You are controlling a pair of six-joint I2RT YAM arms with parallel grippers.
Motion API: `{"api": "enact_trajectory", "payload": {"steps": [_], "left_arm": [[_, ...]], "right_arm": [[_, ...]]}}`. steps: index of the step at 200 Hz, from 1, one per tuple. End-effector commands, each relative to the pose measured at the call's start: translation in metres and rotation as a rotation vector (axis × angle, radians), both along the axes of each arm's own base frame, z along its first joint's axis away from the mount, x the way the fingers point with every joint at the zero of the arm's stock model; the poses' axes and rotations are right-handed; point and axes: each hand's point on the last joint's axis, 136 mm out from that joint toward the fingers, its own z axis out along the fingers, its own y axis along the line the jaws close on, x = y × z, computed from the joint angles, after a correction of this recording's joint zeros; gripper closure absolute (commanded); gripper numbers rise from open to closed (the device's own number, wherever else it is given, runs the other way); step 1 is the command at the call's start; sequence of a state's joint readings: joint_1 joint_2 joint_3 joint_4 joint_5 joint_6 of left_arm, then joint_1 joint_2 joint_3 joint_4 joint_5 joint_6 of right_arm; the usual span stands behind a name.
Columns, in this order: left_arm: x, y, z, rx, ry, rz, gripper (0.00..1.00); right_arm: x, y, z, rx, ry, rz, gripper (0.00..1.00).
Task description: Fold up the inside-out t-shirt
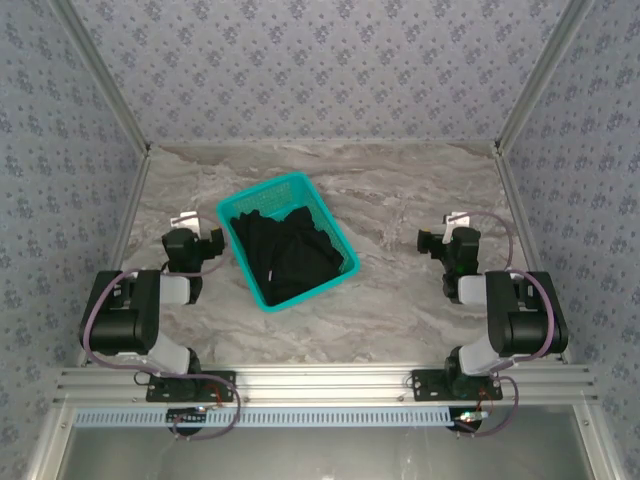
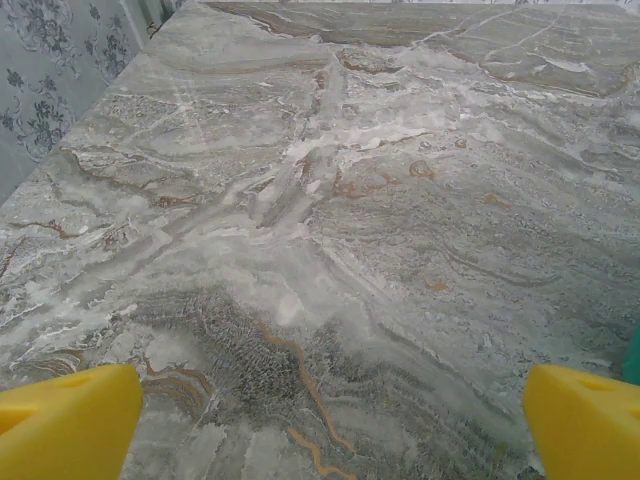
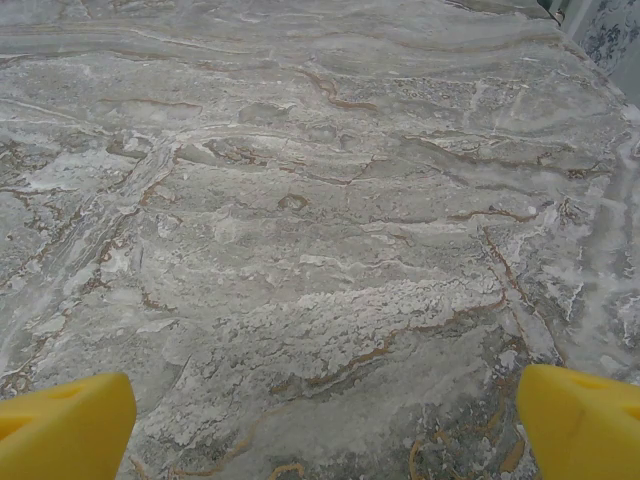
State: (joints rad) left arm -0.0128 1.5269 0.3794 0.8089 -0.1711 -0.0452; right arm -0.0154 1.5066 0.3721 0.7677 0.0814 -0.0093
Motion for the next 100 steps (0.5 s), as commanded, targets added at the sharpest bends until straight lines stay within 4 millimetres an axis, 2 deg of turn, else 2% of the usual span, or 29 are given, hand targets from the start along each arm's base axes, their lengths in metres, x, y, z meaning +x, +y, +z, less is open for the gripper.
{"api": "enact_trajectory", "payload": {"steps": [1, 100], "left_arm": [[0.009, 0.0006, 0.0117, -0.002, -0.041, -0.005, 0.02], [0.0089, 0.0014, 0.0121, -0.002, -0.042, -0.004, 0.02]], "right_arm": [[0.0089, -0.0025, 0.0096, -0.006, -0.034, -0.001, 0.0], [0.0086, -0.0028, 0.0085, 0.004, -0.03, 0.003, 0.0]]}}
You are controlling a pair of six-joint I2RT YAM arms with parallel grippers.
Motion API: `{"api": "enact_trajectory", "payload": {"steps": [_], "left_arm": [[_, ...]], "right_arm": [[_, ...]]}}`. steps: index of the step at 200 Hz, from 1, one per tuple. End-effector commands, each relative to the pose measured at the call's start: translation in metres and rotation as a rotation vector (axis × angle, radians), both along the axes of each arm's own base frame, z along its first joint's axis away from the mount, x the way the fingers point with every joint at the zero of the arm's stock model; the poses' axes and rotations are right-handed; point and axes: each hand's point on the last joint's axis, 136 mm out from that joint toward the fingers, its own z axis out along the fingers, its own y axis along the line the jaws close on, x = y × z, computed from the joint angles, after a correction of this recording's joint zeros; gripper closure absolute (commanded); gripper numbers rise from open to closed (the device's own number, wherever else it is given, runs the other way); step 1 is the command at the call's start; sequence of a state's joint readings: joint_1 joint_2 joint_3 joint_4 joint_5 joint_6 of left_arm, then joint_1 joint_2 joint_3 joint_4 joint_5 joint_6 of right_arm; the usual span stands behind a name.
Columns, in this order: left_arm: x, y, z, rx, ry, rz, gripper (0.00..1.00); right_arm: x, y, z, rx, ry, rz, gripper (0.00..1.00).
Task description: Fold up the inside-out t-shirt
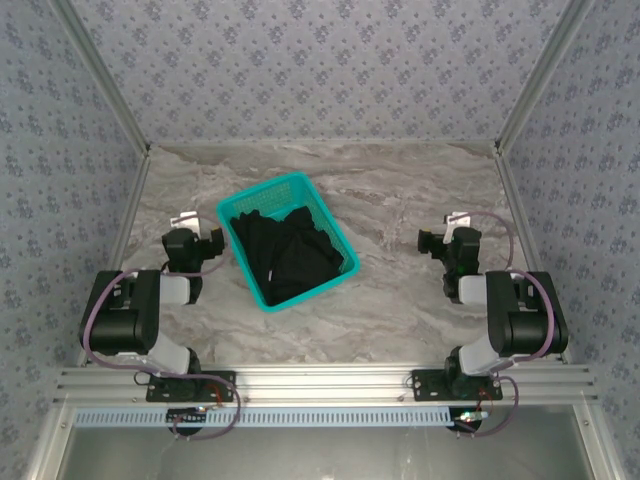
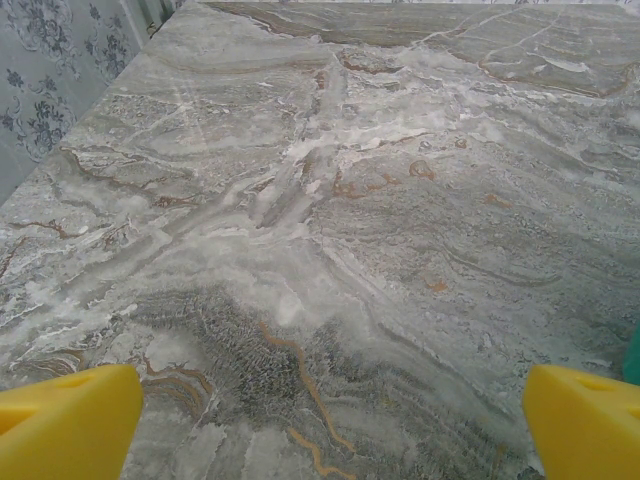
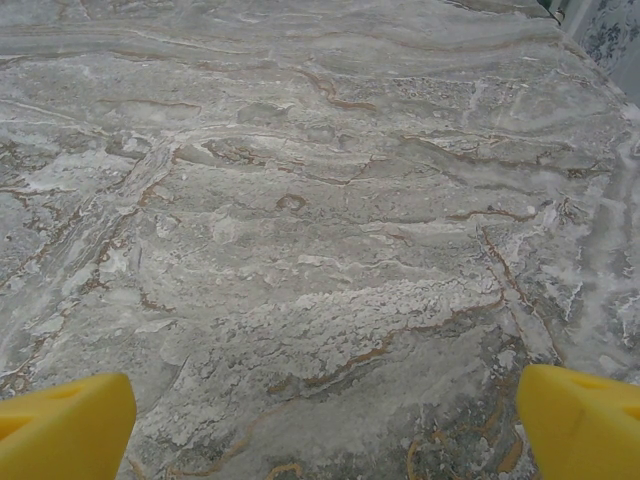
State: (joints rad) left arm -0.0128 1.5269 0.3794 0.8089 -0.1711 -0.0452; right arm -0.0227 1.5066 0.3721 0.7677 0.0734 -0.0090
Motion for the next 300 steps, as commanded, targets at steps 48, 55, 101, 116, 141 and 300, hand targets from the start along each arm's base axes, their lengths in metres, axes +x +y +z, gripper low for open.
{"api": "enact_trajectory", "payload": {"steps": [48, 55, 101, 116, 141, 300], "left_arm": [[0.009, 0.002, 0.012, -0.002, -0.041, -0.002, 0.02], [0.009, 0.002, 0.012, -0.001, -0.043, -0.001, 0.02], [-0.022, 0.054, 0.063, -0.046, -0.028, 0.36, 0.02], [-0.041, 0.064, 0.077, -0.196, 0.0, 0.495, 0.02], [-0.04, -0.02, 0.08, -0.512, 0.126, 0.182, 0.08], [-0.05, -0.253, -0.03, -0.092, 0.88, -0.48, 0.5]], "right_arm": [[0.009, -0.001, 0.009, -0.001, -0.03, 0.005, 0.0], [0.009, -0.001, 0.009, -0.001, -0.031, 0.005, 0.0], [-0.008, -0.03, 0.058, 0.007, -0.025, -0.217, 0.0], [-0.026, -0.041, 0.077, 0.153, -0.076, -0.338, 0.0], [-0.031, 0.009, 0.101, 0.253, -0.033, -0.191, 0.01], [-0.049, 0.112, 0.093, 0.171, 0.237, 0.155, 0.0]]}}
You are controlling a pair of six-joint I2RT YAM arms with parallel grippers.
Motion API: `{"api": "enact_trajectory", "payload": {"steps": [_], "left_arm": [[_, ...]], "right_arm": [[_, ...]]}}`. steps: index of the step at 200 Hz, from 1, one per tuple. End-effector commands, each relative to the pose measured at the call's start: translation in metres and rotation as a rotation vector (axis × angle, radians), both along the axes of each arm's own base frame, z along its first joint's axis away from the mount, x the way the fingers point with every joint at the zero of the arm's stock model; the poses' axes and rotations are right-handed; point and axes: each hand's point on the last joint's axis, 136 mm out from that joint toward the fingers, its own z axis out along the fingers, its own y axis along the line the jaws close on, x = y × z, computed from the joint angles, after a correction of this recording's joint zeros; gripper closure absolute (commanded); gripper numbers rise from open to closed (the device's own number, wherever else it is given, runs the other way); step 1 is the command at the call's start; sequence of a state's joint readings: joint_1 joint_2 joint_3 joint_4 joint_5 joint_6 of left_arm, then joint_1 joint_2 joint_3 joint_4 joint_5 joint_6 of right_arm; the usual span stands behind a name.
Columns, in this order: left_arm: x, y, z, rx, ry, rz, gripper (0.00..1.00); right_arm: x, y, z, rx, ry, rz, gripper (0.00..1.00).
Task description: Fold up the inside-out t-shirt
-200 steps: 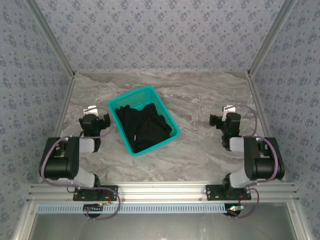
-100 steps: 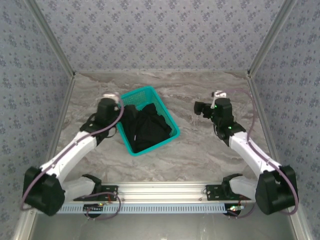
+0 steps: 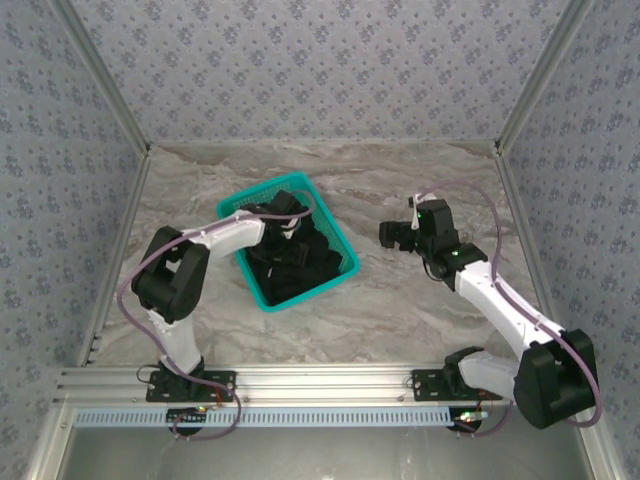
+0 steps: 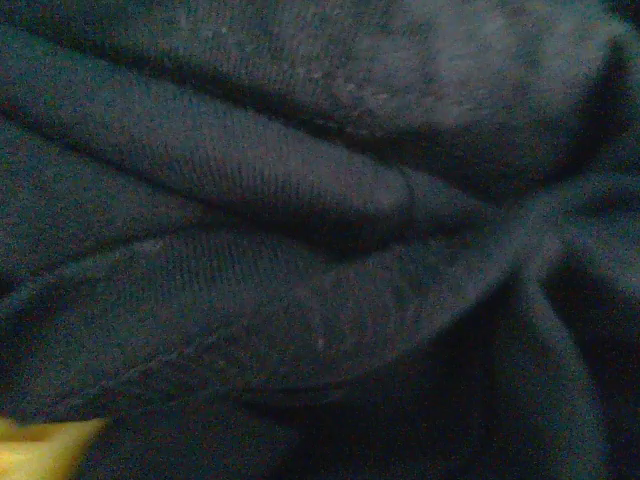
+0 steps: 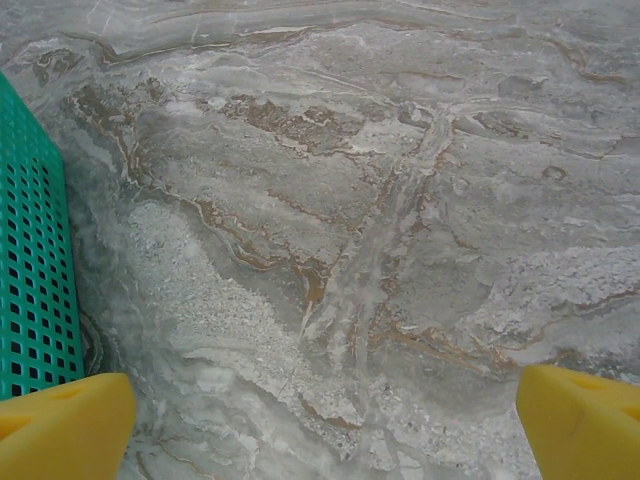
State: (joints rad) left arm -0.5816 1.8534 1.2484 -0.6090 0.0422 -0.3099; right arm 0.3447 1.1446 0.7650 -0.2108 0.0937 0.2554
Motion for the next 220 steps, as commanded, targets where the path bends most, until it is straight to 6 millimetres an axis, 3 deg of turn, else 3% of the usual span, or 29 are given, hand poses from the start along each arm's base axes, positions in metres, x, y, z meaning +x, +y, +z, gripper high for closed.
{"api": "enact_trajectory", "payload": {"steps": [1, 10, 16, 21, 31, 46, 68, 90, 130, 169, 178, 191, 208, 220], "left_arm": [[0.01, -0.006, 0.01, -0.028, -0.046, -0.005, 0.51], [0.02, -0.006, 0.031, -0.051, -0.13, 0.012, 0.68], [0.026, -0.005, 0.049, -0.069, -0.189, 0.024, 0.89], [0.033, -0.002, 0.067, -0.08, -0.25, 0.043, 1.0], [0.042, 0.003, 0.101, -0.104, -0.368, 0.077, 1.0], [0.047, 0.003, 0.168, -0.213, -0.563, 0.107, 1.0], [0.035, -0.014, 0.269, -0.452, -0.847, 0.068, 1.0], [0.02, -0.041, 0.332, -0.57, -1.006, -0.029, 1.0], [0.019, -0.094, 0.4, -0.751, -1.105, -0.182, 1.0], [0.023, -0.134, 0.456, -0.83, -1.211, -0.293, 1.0], [0.023, -0.139, 0.471, -0.851, -1.232, -0.312, 1.0], [0.023, -0.144, 0.484, -0.875, -1.246, -0.327, 1.0], [0.026, -0.153, 0.489, -0.882, -1.232, -0.33, 1.0], [0.028, -0.158, 0.488, -0.885, -1.214, -0.328, 1.0]], "right_arm": [[-0.005, -0.013, 0.001, -0.014, 0.008, -0.051, 0.0], [-0.006, -0.016, 0.003, -0.017, 0.006, -0.057, 0.0], [-0.007, -0.018, 0.005, -0.017, 0.002, -0.063, 0.0], [-0.007, -0.02, 0.007, -0.016, -0.002, -0.067, 0.0], [-0.007, -0.023, 0.011, -0.011, -0.014, -0.08, 0.0], [-0.006, -0.027, 0.018, -0.002, -0.036, -0.093, 0.0], [-0.003, -0.033, 0.032, 0.008, -0.068, -0.107, 0.0], [0.0, -0.042, 0.044, 0.001, -0.079, -0.127, 0.0], [-0.002, -0.067, 0.057, 0.005, -0.079, -0.211, 0.0], [-0.014, -0.078, 0.059, 0.059, -0.076, -0.262, 0.0], [-0.015, -0.068, 0.062, 0.093, -0.086, -0.208, 0.0], [-0.017, -0.036, 0.075, 0.171, -0.16, -0.02, 0.01], [-0.028, 0.013, 0.113, 0.32, -0.345, 0.254, 0.0], [-0.031, 0.028, 0.13, 0.355, -0.474, 0.308, 0.0]]}}
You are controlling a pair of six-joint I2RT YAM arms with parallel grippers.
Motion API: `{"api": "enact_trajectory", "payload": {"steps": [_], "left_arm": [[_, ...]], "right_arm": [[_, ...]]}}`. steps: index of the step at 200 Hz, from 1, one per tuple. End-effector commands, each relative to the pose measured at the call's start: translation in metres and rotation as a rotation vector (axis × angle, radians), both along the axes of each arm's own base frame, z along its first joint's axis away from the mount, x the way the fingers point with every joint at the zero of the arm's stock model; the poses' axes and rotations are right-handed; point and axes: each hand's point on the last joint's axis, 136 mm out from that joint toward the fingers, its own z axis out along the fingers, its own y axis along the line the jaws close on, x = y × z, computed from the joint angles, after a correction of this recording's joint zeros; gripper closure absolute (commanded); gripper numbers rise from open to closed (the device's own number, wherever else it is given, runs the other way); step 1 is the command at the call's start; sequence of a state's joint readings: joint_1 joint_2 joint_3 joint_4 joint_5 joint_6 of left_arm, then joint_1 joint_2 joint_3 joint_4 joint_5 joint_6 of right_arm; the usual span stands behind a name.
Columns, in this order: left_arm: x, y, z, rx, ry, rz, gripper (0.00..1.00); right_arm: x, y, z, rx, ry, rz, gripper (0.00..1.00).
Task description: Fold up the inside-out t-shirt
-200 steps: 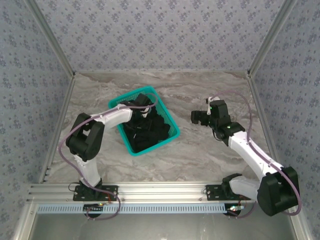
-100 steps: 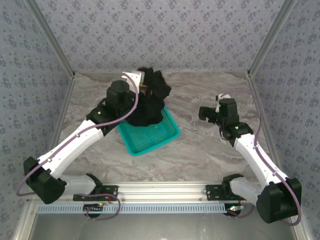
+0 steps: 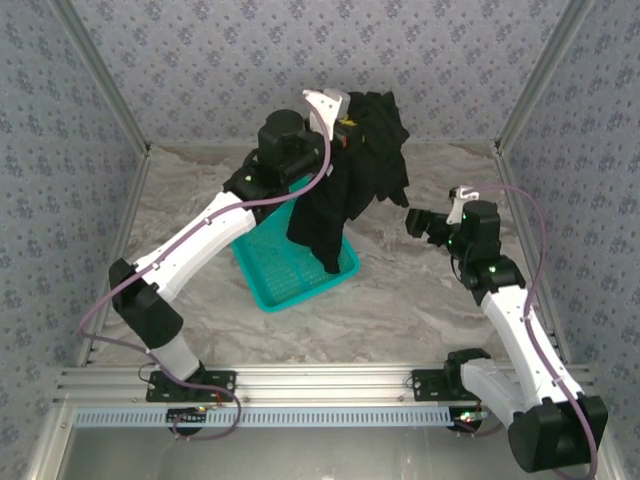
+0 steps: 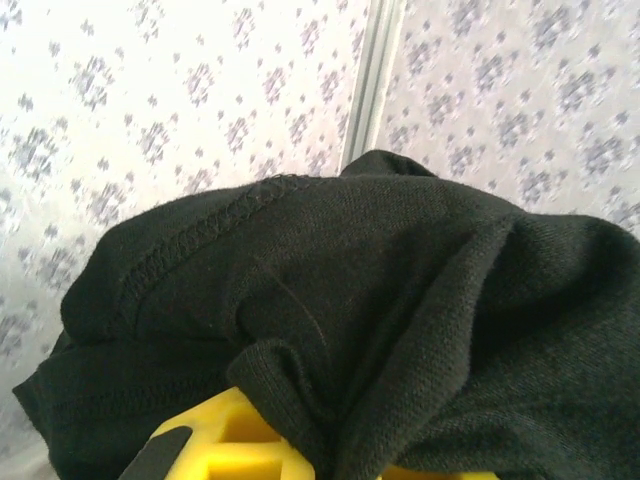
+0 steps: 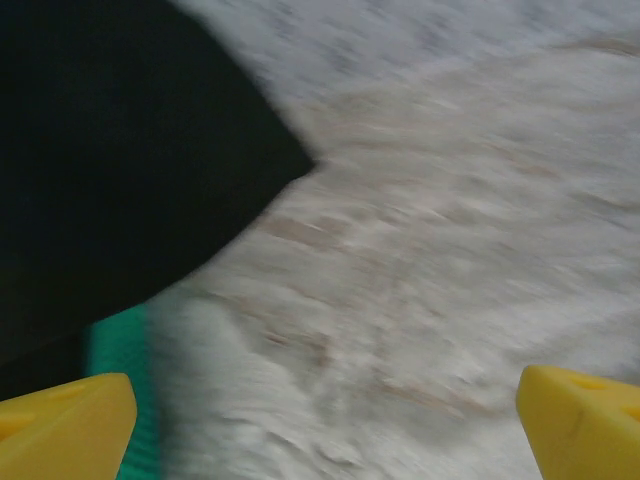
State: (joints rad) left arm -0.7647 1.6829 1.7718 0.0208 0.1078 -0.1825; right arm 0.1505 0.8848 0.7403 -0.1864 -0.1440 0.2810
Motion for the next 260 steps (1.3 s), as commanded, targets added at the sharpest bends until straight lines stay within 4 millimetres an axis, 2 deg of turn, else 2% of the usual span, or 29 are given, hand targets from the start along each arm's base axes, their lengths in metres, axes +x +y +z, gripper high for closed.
{"api": "enact_trajectory", "payload": {"steps": [1, 23, 46, 72, 93, 99, 110, 123, 134, 142, 148, 164, 174, 185, 190, 200, 211, 228, 233, 234, 241, 248, 260], "left_arm": [[-0.017, 0.001, 0.065, -0.104, -0.127, -0.042, 1.0], [-0.017, -0.006, 0.062, -0.109, -0.087, -0.063, 1.0], [-0.019, -0.008, 0.059, -0.126, -0.044, -0.073, 1.0], [-0.015, -0.001, 0.054, -0.147, 0.023, -0.044, 1.0], [-0.011, 0.008, 0.046, -0.18, 0.096, -0.034, 1.0], [-0.009, 0.012, 0.043, -0.196, 0.128, -0.028, 1.0], [0.0, 0.018, 0.034, -0.223, 0.191, -0.013, 1.0], [0.012, 0.028, 0.023, -0.253, 0.266, 0.007, 1.0], [0.023, 0.037, 0.016, -0.268, 0.307, 0.033, 1.0], [0.03, 0.043, 0.01, -0.263, 0.329, 0.053, 0.87], [0.034, 0.048, 0.005, -0.253, 0.341, 0.067, 0.75], [0.041, 0.066, -0.008, -0.219, 0.367, 0.109, 0.37], [0.043, 0.081, -0.02, -0.182, 0.38, 0.151, 0.2], [0.043, 0.102, -0.038, -0.134, 0.393, 0.219, 0.1], [0.042, 0.112, -0.048, -0.108, 0.397, 0.252, 0.03], [0.038, 0.138, -0.075, -0.041, 0.411, 0.357, 0.02], [0.033, 0.177, -0.11, 0.026, 0.448, 0.529, 0.02], [0.012, 0.241, -0.181, 0.159, 0.517, 0.795, 0.02], [0.004, 0.262, -0.2, 0.197, 0.542, 0.875, 0.02], [0.003, 0.266, -0.204, 0.205, 0.547, 0.89, 0.02], [-0.008, 0.291, -0.236, 0.261, 0.611, 0.968, 0.02], [-0.019, 0.307, -0.267, 0.301, 0.694, 0.993, 0.02], [-0.034, 0.316, -0.309, 0.338, 0.832, 0.985, 0.02]], "right_arm": [[-0.014, 0.059, 0.054, 0.121, -0.303, 0.295, 0.0], [-0.006, 0.094, 0.074, 0.086, -0.46, 0.349, 0.0], [0.024, 0.126, 0.088, 0.084, -0.534, 0.366, 0.0], [0.036, 0.142, 0.129, 0.136, -0.726, 0.375, 0.0], [0.048, 0.141, 0.147, 0.087, -0.79, 0.316, 0.06], [0.046, 0.141, 0.156, 0.093, -0.836, 0.317, 0.12], [0.042, 0.144, 0.167, 0.088, -0.886, 0.345, 0.31], [0.039, 0.149, 0.177, 0.053, -0.896, 0.386, 0.58], [0.042, 0.143, 0.179, 0.008, -0.868, 0.357, 0.81], [0.049, 0.13, 0.177, -0.019, -0.828, 0.298, 0.94], [0.053, 0.118, 0.176, -0.027, -0.798, 0.253, 1.0], [0.069, 0.076, 0.172, -0.05, -0.686, 0.09, 1.0], [0.073, 0.049, 0.172, -0.058, -0.633, 0.009, 1.0], [0.075, 0.023, 0.175, -0.049, -0.597, -0.057, 1.0], [0.074, 0.015, 0.178, -0.044, -0.585, -0.078, 1.0], [0.074, 0.001, 0.181, -0.044, -0.55, -0.107, 1.0], [0.072, -0.008, 0.187, -0.059, -0.532, -0.122, 1.0], [0.071, -0.014, 0.193, -0.085, -0.491, -0.122, 1.0], [0.072, -0.015, 0.187, -0.093, -0.467, -0.12, 1.0], [0.07, -0.016, 0.197, -0.092, -0.482, -0.121, 1.0], [0.069, -0.017, 0.202, -0.1, -0.484, -0.121, 1.0], [0.07, -0.015, 0.2, -0.109, -0.476, -0.107, 1.0], [0.073, -0.011, 0.196, -0.107, -0.461, -0.088, 1.0]]}}
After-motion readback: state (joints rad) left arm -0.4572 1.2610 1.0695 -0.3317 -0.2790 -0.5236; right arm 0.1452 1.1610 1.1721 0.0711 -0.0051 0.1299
